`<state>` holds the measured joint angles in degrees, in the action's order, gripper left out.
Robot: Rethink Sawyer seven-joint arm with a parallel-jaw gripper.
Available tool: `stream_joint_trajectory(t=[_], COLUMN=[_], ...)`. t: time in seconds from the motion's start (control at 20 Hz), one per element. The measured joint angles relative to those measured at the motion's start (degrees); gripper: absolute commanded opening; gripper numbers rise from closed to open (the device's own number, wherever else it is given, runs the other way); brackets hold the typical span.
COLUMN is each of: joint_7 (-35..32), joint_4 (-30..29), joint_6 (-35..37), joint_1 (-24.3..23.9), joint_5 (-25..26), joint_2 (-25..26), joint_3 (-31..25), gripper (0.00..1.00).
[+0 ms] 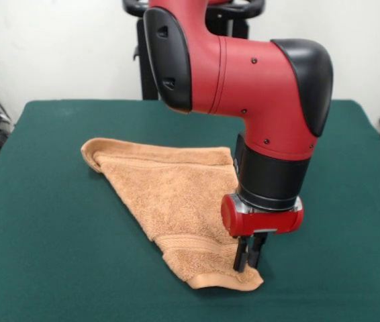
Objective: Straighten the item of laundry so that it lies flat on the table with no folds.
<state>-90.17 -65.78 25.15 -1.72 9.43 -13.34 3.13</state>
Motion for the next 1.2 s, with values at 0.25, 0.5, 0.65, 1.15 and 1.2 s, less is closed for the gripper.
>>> stream_joint_trajectory(t=[0.25,0.5,0.65,1.15,1.2], joint_7=[0.0,0.0,0.0,0.0,0.0], joint_4=[0.0,0.0,-0.4,-3.6,-3.8], joint_6=[0.0,0.0,0.0,4.9,5.7], joint_1=[0.0,0.0,0.0,0.0,0.0], joint_5=[0.0,-0.1,-0.2,-0.5,-0.6], joint_2=[0.0,0.0,-0.3,-7.6,-8.3], joint_3=[0.0,0.0,0.0,0.4,0.4], gripper=[0.00,0.00,0.00,0.00,0.00])
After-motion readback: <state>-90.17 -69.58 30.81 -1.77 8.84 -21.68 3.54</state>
